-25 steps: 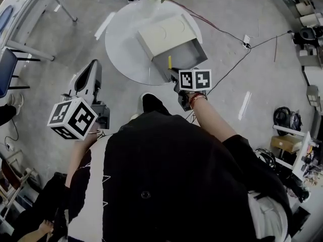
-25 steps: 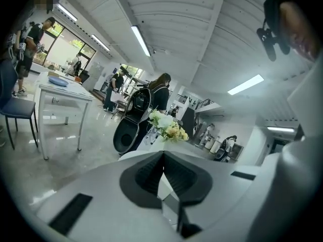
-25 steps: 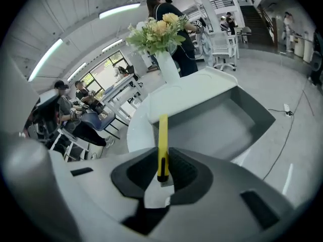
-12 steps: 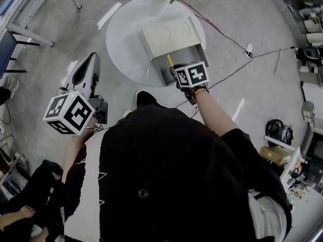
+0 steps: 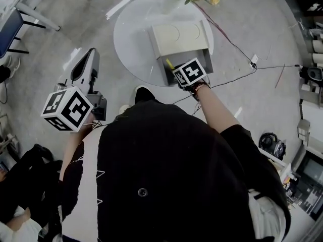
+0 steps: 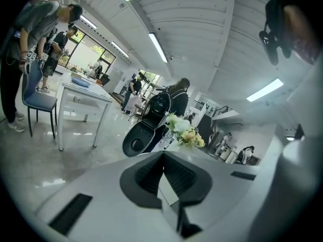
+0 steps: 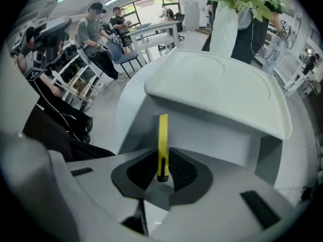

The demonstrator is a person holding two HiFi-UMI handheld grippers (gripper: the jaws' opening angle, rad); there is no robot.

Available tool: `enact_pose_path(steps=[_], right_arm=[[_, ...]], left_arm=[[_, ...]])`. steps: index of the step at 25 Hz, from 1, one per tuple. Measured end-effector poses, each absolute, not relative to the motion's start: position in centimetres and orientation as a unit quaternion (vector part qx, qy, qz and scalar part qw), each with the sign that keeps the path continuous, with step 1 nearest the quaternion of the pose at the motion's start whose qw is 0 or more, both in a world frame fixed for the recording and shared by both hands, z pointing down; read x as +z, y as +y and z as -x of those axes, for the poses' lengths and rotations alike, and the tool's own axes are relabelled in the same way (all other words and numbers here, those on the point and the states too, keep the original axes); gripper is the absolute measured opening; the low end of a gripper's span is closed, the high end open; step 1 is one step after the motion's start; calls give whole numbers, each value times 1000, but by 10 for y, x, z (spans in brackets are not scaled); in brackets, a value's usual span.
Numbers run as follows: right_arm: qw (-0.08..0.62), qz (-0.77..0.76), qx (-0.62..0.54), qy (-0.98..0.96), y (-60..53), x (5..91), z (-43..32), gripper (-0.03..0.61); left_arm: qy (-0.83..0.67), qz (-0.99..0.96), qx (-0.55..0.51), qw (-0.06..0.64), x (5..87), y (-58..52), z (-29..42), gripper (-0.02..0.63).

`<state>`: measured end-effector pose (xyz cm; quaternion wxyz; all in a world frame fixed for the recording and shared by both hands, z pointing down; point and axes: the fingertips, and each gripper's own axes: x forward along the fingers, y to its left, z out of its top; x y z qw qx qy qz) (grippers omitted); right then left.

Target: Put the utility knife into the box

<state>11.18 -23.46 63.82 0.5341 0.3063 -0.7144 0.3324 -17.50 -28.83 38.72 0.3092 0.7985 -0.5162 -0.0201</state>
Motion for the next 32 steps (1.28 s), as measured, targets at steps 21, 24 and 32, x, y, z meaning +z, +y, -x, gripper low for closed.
enact_pose_path(steps=[21, 24, 32], right_arm=[[577, -290, 331, -688, -235, 655, -110, 69], [583, -288, 330, -685, -234, 657, -110, 69], [587, -287, 339, -677, -234, 658, -111, 69]], left_arm=[[-551, -776, -25, 306, 386, -274, 204, 11], [-553, -775, -27, 306, 387, -275, 206, 11], [-548, -777, -26, 309, 387, -279, 206, 11]])
